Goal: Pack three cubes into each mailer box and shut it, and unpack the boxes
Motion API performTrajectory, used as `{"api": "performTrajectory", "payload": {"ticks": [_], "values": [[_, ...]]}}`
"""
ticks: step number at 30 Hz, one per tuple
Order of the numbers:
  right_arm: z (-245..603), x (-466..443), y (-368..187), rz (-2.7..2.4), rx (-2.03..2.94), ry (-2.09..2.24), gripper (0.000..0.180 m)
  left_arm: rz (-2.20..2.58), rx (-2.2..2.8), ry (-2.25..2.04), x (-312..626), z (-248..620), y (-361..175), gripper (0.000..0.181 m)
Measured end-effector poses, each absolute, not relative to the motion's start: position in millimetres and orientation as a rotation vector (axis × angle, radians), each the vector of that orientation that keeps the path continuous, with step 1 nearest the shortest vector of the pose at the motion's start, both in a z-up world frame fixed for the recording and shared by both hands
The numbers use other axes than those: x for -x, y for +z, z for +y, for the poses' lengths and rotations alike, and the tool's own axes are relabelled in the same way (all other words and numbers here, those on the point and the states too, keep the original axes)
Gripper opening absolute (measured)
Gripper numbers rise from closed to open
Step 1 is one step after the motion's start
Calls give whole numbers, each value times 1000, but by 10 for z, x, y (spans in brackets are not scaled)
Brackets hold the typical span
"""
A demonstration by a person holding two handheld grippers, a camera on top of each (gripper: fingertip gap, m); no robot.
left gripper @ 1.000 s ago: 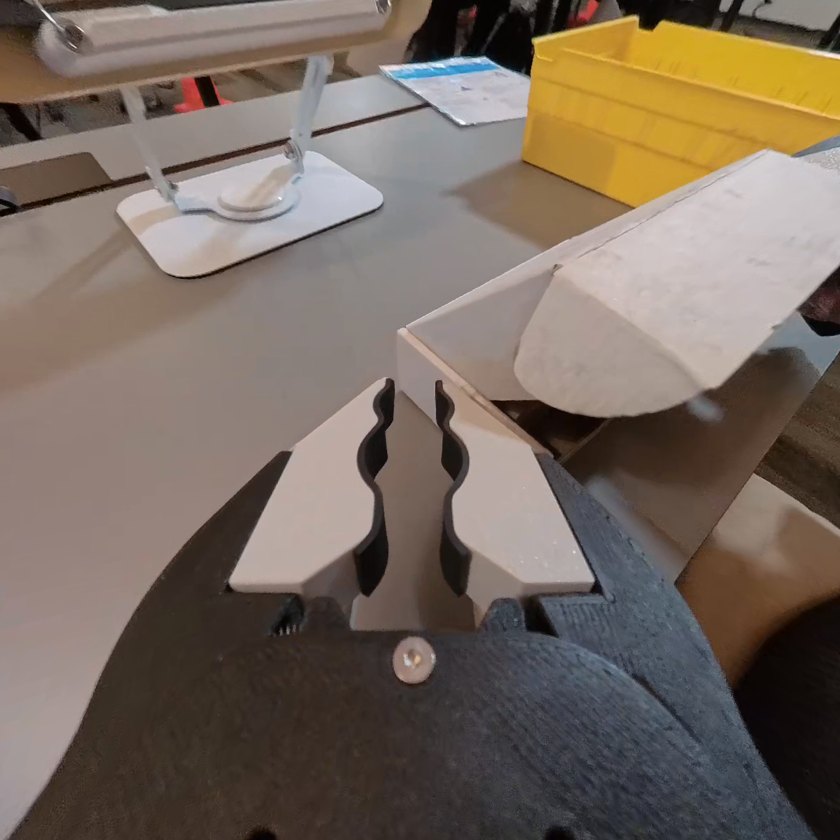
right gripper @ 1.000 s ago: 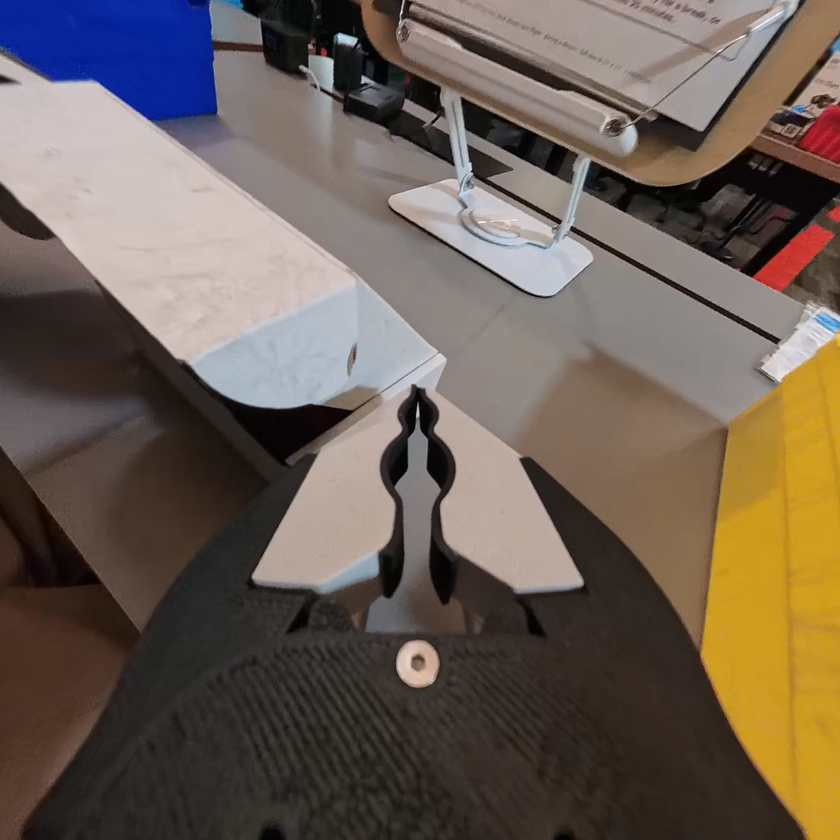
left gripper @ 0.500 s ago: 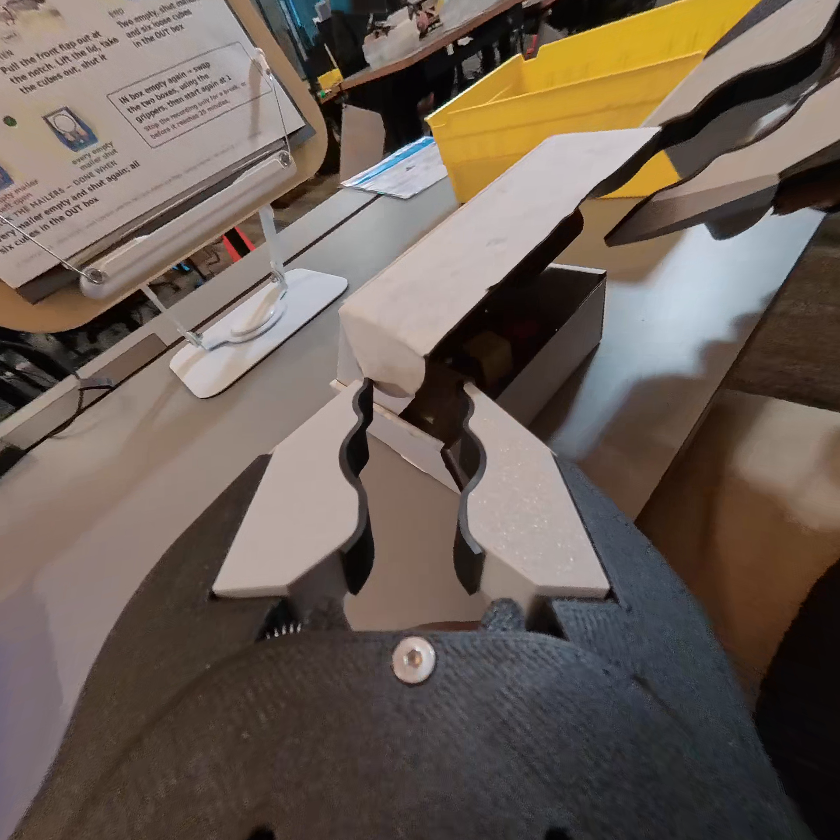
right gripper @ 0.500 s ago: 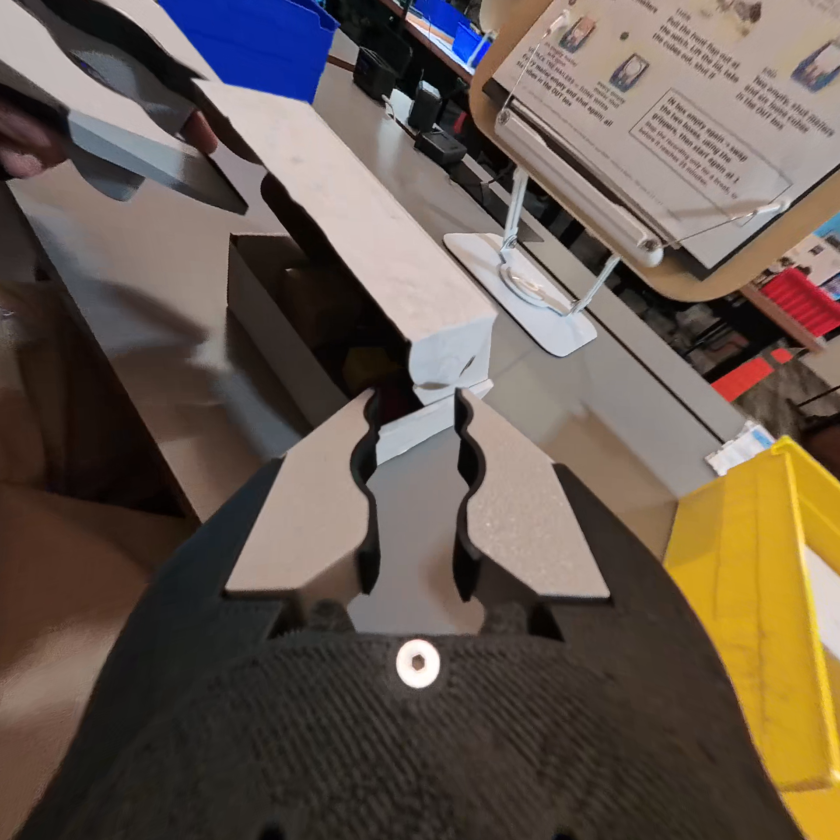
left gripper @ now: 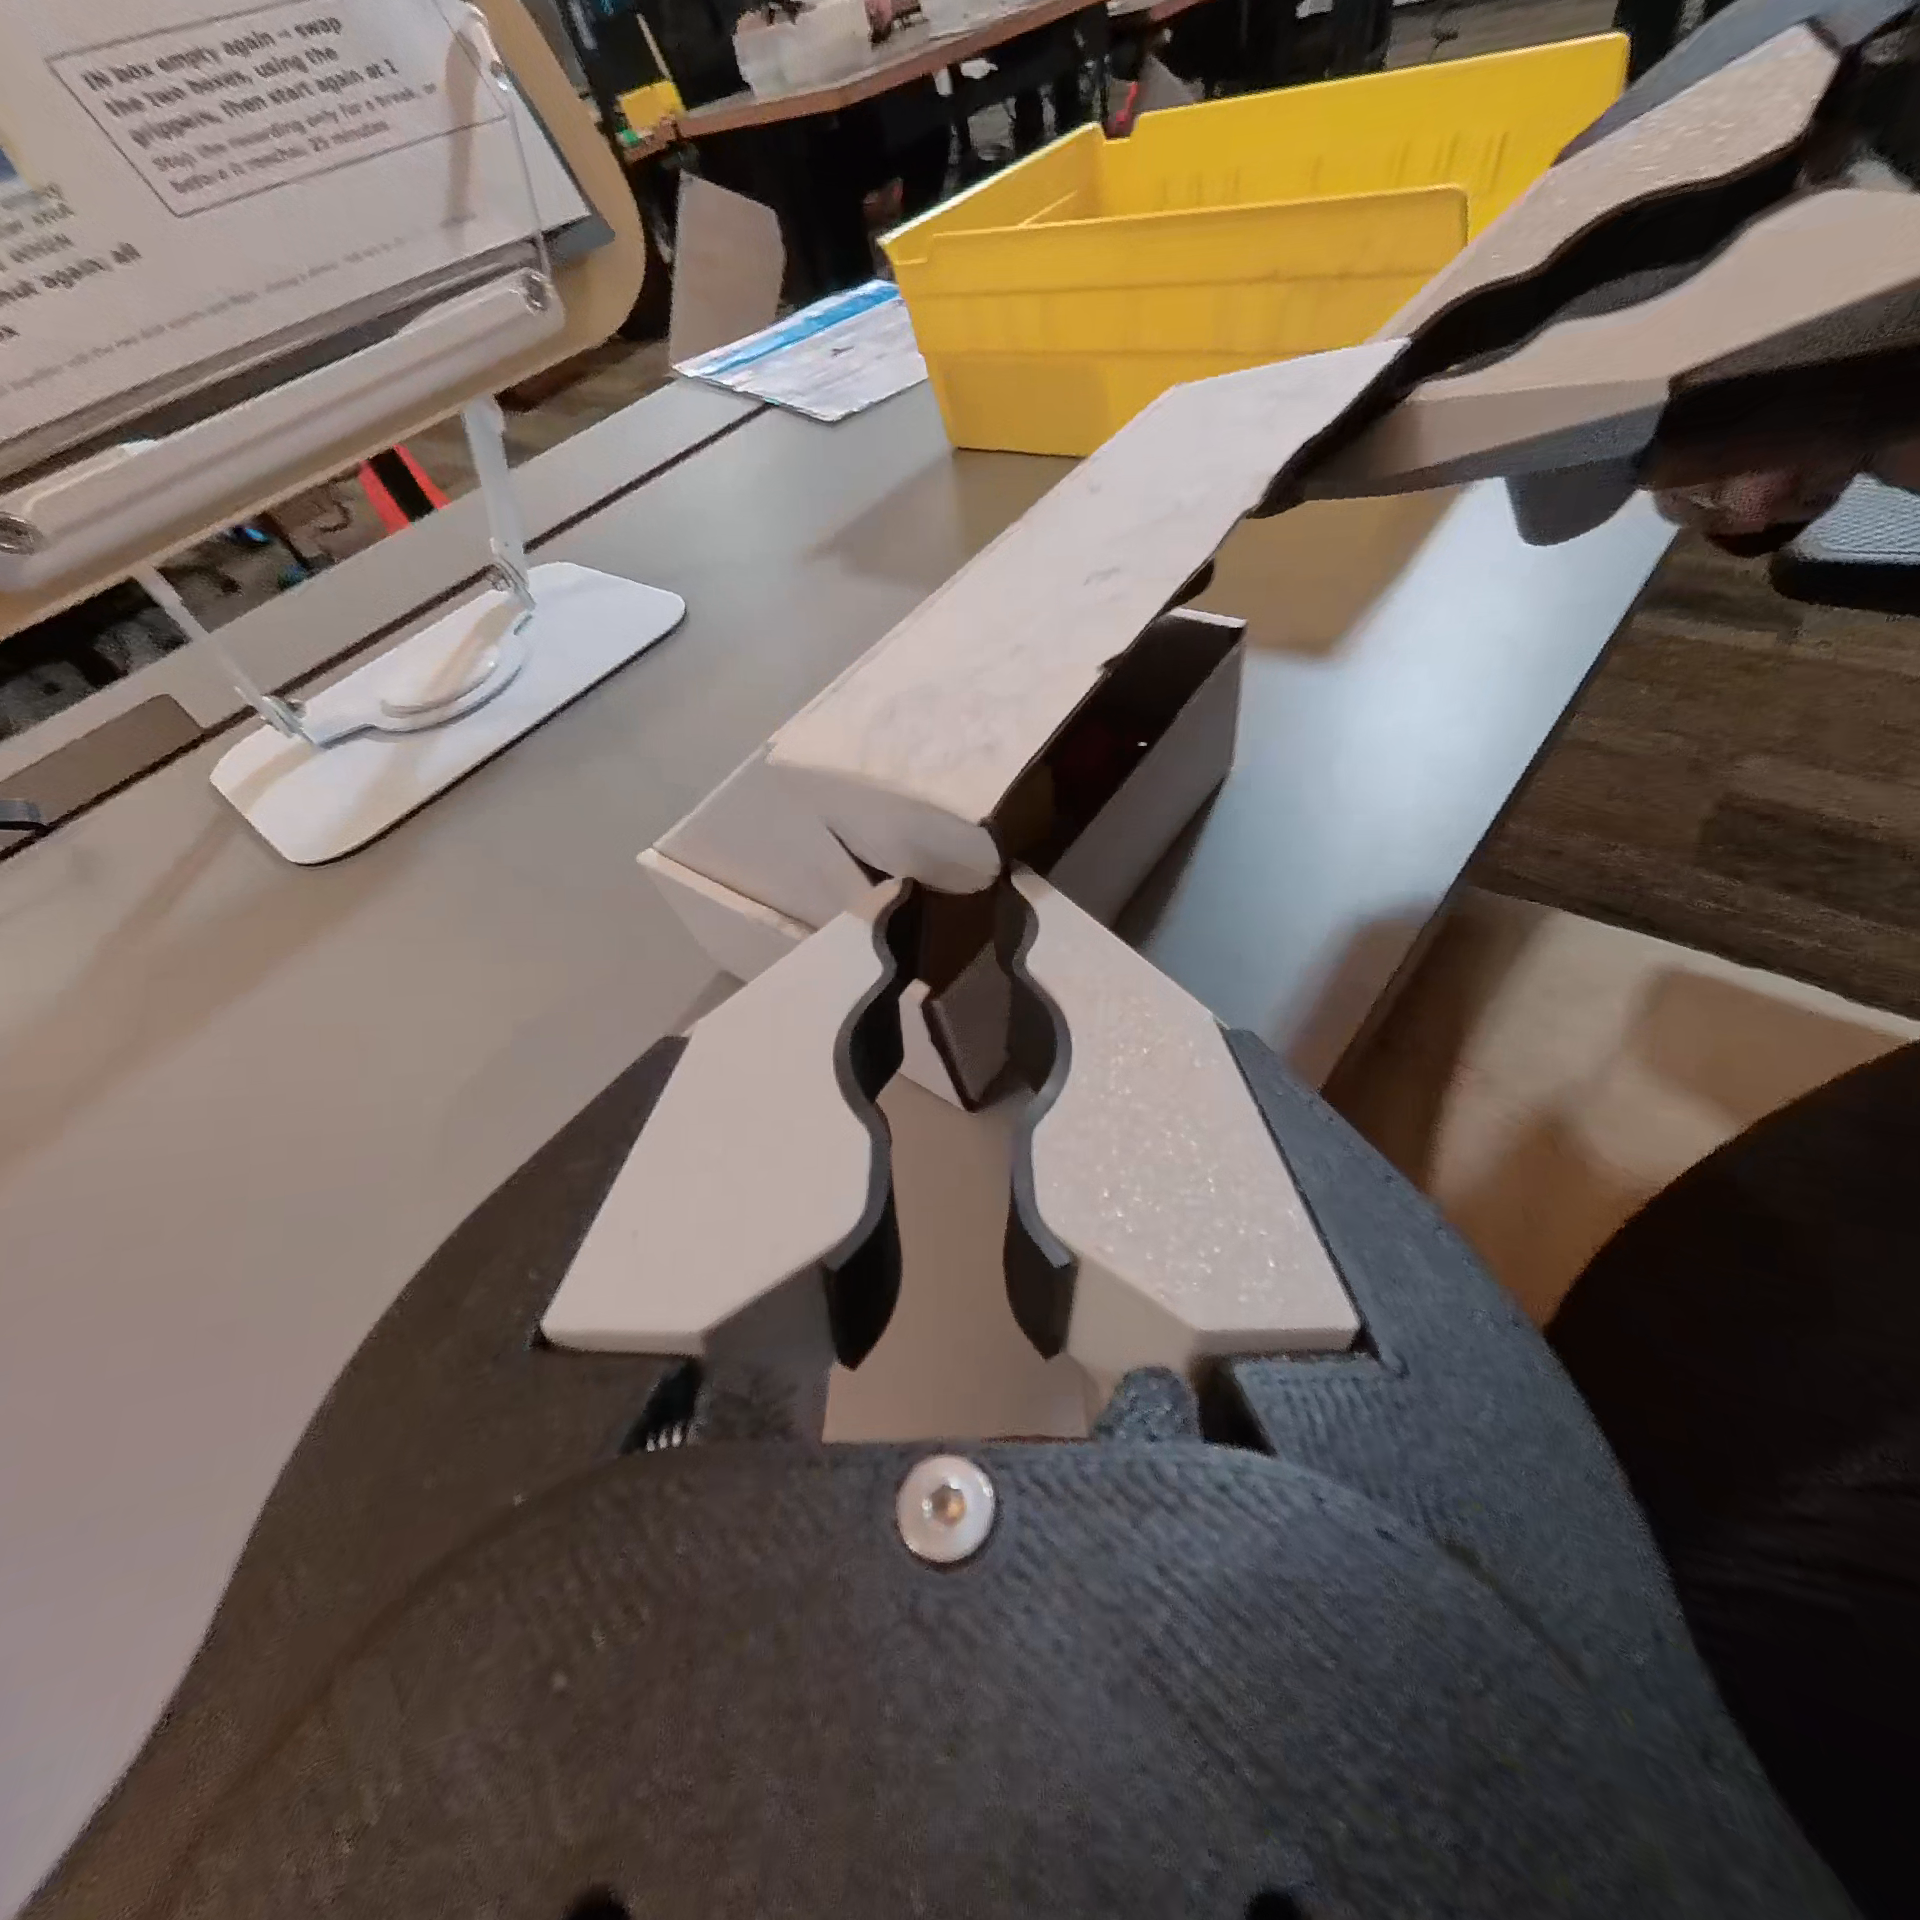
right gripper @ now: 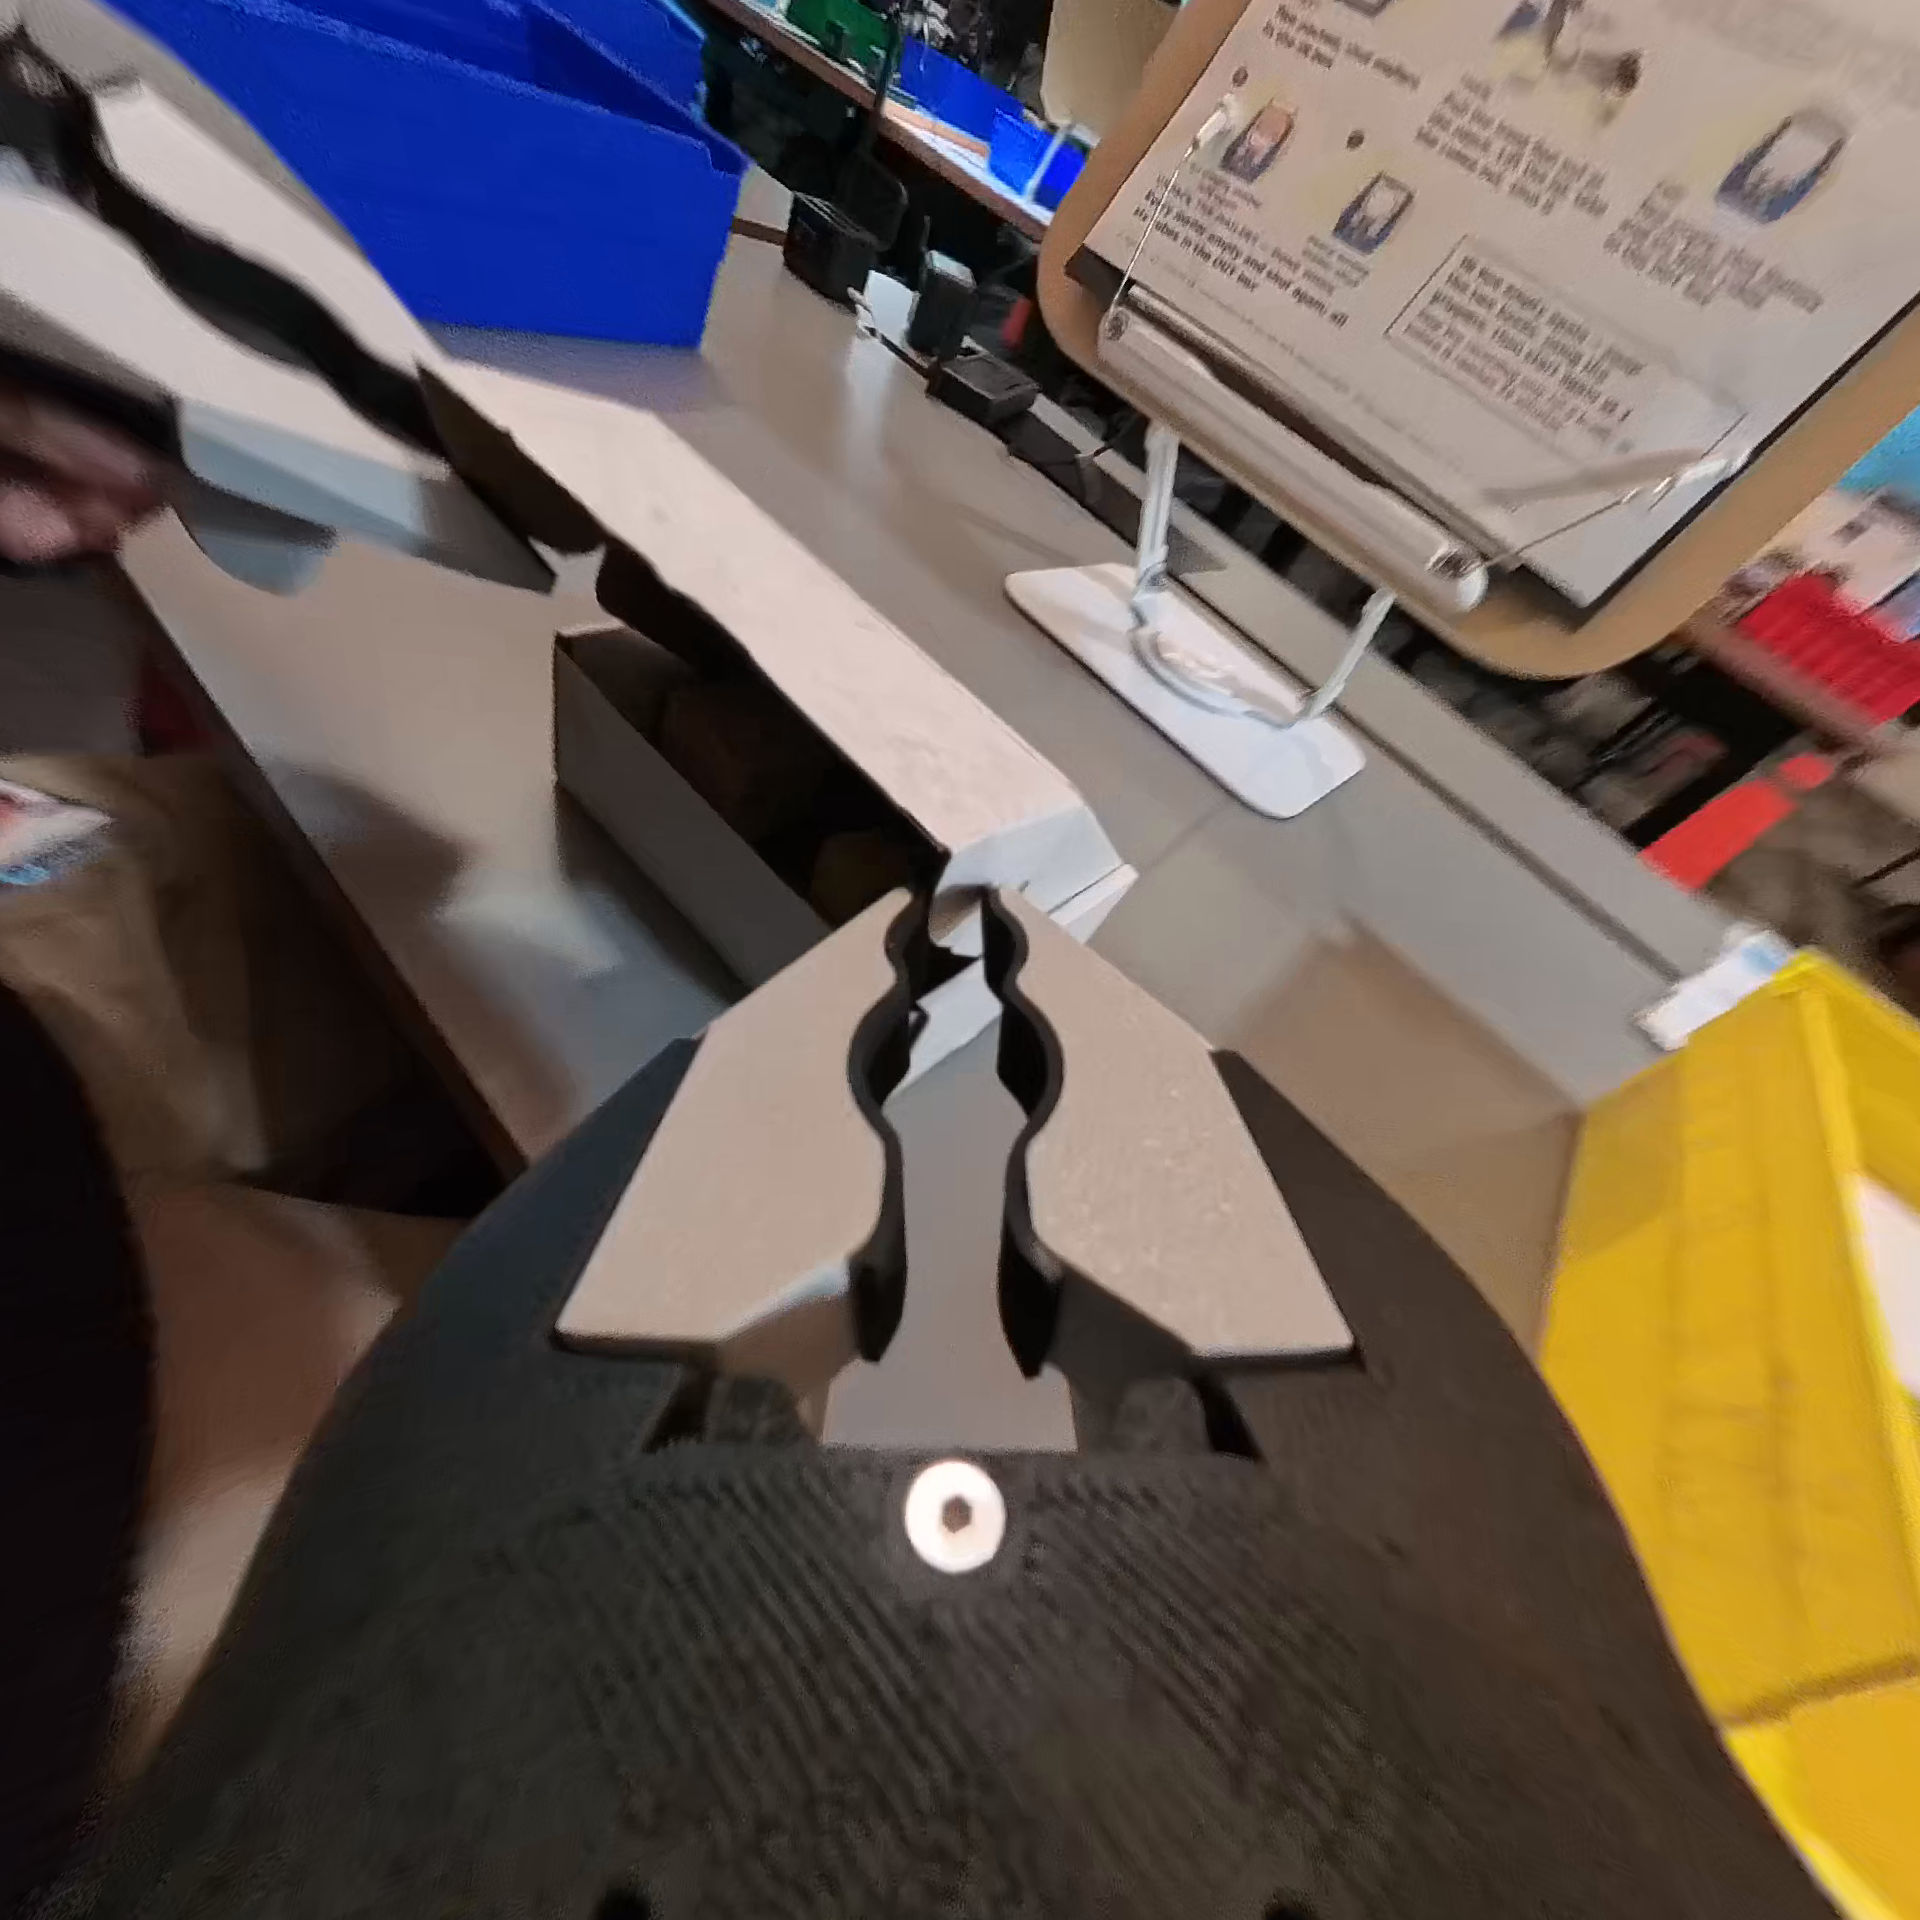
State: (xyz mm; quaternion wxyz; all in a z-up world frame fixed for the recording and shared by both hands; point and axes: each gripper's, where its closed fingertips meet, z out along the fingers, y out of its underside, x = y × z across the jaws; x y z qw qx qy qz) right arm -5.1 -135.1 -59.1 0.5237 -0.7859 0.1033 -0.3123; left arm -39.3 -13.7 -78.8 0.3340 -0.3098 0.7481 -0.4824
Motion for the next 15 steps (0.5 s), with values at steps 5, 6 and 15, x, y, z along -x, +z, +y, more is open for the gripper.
{"api": "performTrajectory", "payload": {"ticks": [5, 6, 15], "values": [[-1356, 65, -582, 481, 1807, -362, 9, 2037, 872, -1373, 498, -286, -837, 0], [-1357, 65, -580, 510, 1794, -310, 10, 2033, 871, -1363, 489, -282, -837, 0], [-1370, 46, -620, 507, 1827, -362, 8, 1950, 1075, -1215, 401, -14, -973, 31]]}}
